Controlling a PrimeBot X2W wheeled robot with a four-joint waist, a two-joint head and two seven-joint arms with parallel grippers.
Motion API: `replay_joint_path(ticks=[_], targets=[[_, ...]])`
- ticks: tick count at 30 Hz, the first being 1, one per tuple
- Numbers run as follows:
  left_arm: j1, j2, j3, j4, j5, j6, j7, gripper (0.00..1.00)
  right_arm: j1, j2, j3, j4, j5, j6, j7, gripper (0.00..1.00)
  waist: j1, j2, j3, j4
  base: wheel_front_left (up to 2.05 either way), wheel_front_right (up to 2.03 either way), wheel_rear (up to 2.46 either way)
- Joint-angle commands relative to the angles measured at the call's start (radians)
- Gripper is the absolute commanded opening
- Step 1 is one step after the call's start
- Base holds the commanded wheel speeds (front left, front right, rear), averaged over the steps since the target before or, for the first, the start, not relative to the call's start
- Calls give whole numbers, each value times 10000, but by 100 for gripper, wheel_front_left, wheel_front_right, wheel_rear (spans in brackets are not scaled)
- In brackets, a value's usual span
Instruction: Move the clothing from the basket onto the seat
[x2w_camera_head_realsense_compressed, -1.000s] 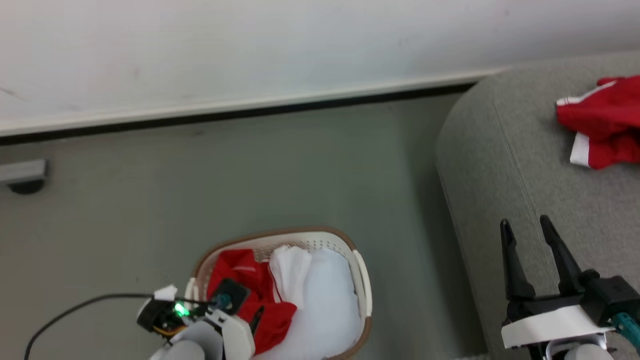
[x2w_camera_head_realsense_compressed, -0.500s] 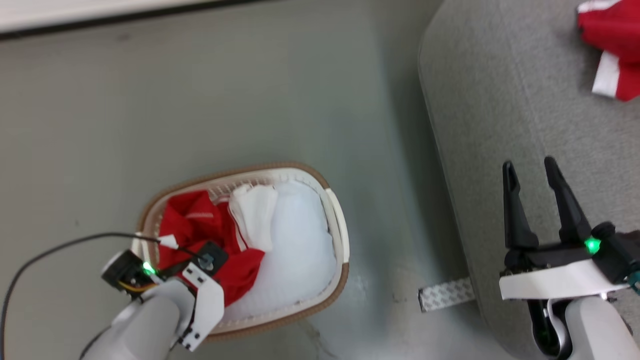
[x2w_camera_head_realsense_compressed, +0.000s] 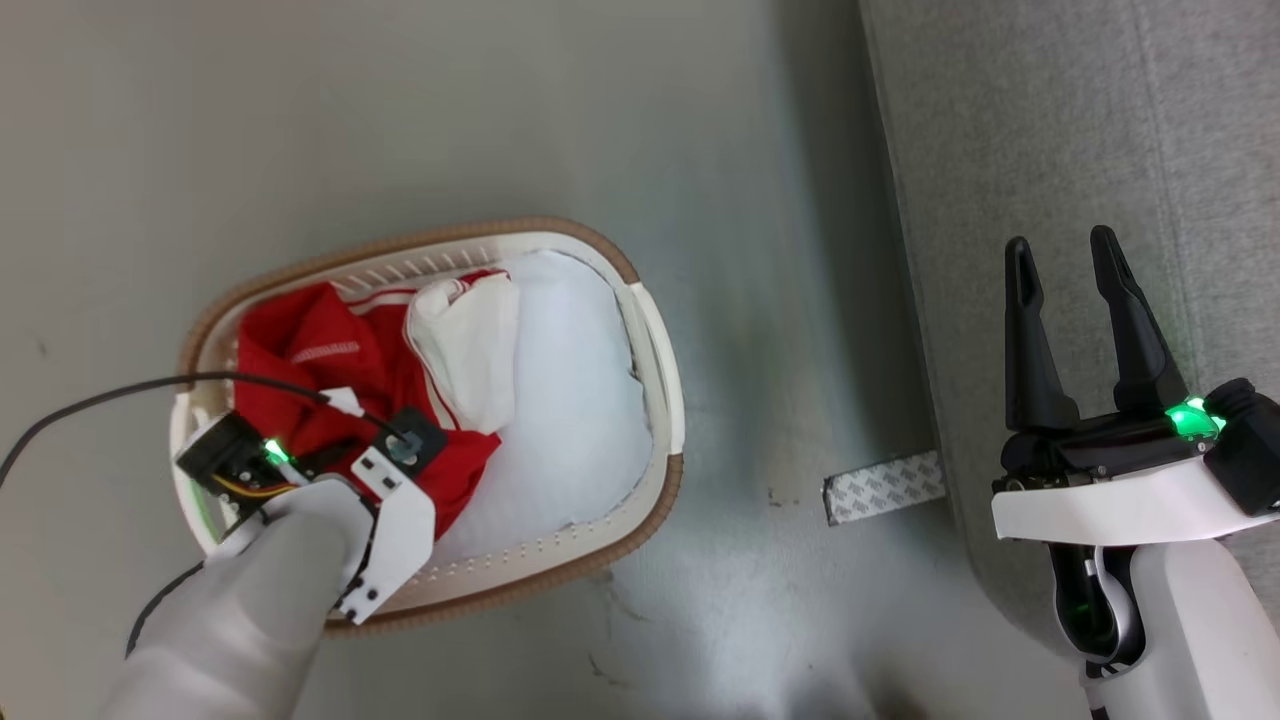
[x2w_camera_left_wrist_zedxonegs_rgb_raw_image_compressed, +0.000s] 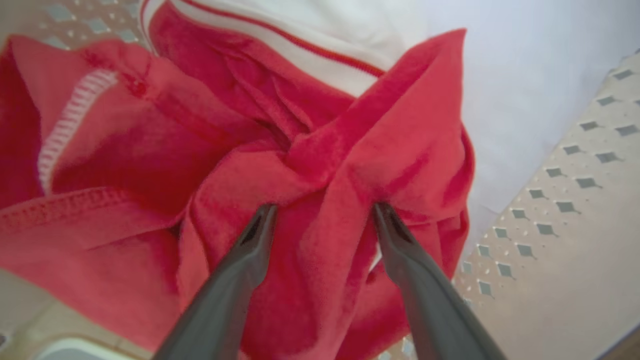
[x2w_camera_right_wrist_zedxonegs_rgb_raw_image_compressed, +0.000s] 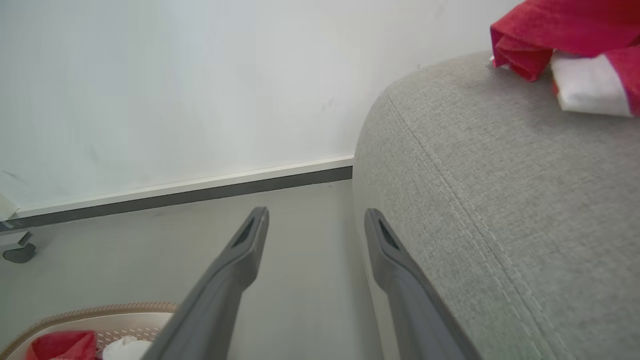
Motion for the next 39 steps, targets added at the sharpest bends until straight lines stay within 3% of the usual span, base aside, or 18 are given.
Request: replay_joint_path(ticks=[1, 2, 3, 4, 5, 11, 20, 30, 39], targets=[[-144, -57, -9, 78, -122, 28, -31, 100, -85, -19, -1, -23, 69, -25, 6, 100, -2, 0, 247, -68, 0, 0, 0], [-152, -94, -25, 160, -158, 14, -10, 100, -72, -19, -3, -1, 87, -25, 6, 100, -2, 0, 269, -72, 0, 0, 0], [-163, -104, -45, 243, -213, -7, 22, 67, -55, -19, -6, 19, 101, -26, 6, 100, -2, 0, 284, -79, 0, 0, 0], [-196, -121, -45, 295, -272, -22, -23, 18, -45, -21, -19, 38, 118, -24, 6, 100, -2, 0, 292, -88, 0, 0, 0], [-217, -152, -37, 362, -316, -15, -53, 0, -48, -19, -43, 61, 146, -26, 6, 100, -2, 0, 285, -93, 0, 0, 0], [21, -585, 228, 635, -991, -83, -406, 0, 128, -21, -338, 326, 125, -26, 8, 100, -2, 0, -375, 124, 0, 0, 0], [870, -1456, 681, 681, -2062, -105, -1327, 0, 1055, -24, -761, 860, -356, -26, 6, 100, -2, 0, -2894, 1019, 0, 0, 0], [1695, -1876, 1023, 247, -3156, -117, -2085, 0, 2499, -22, -1074, 1368, -617, -26, 6, 100, -2, 0, -5568, 1937, 0, 0, 0], [2308, -1996, 1316, -724, -4015, 79, -2431, 0, 3577, -22, -1184, 1550, -1051, -26, 6, 100, -2, 0, -7105, 2454, 0, 0, 0]])
